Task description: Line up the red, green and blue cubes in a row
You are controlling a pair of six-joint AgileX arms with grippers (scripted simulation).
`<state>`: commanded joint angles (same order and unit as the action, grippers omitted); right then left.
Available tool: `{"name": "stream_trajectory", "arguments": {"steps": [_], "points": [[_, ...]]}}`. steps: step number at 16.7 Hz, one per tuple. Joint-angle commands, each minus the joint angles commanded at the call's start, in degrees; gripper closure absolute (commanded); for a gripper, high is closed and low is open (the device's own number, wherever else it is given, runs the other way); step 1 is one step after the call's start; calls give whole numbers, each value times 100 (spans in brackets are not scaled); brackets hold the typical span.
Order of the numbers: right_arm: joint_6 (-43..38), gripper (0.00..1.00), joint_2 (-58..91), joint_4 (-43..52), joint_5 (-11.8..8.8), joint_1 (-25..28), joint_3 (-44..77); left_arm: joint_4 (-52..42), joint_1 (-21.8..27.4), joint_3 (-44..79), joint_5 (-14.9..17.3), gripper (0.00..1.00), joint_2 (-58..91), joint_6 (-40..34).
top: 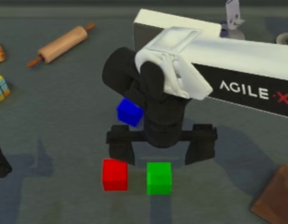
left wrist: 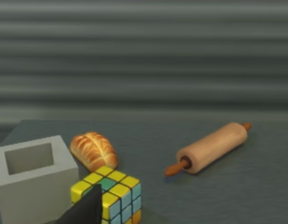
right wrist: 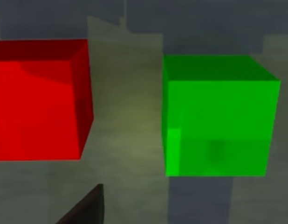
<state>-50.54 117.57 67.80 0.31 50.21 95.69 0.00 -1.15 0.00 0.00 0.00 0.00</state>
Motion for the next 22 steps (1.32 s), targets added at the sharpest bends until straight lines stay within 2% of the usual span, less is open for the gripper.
{"name": "stream_trajectory", "arguments": {"steps": [4,8,16,19,22], "points": [[74,0,-100,-84,48,-81,-112,-158,70,162,30,0,160,17],[489,0,-885,-499,295,-412,-705,-1101,452,1213,172,0,1193,112],[1980,0,-4318,-2109,825,-1779,-3281,-4270,1625,5565,456,0,5595,326],[2671,0,-5953,-2869,903,-2437,-4615,-5452,2060,7315,501,0,7506,350],[3359,0,-7545,-3671,889,-3097,-5972,-6434,2436,8835,500,0,9246,327]]}}
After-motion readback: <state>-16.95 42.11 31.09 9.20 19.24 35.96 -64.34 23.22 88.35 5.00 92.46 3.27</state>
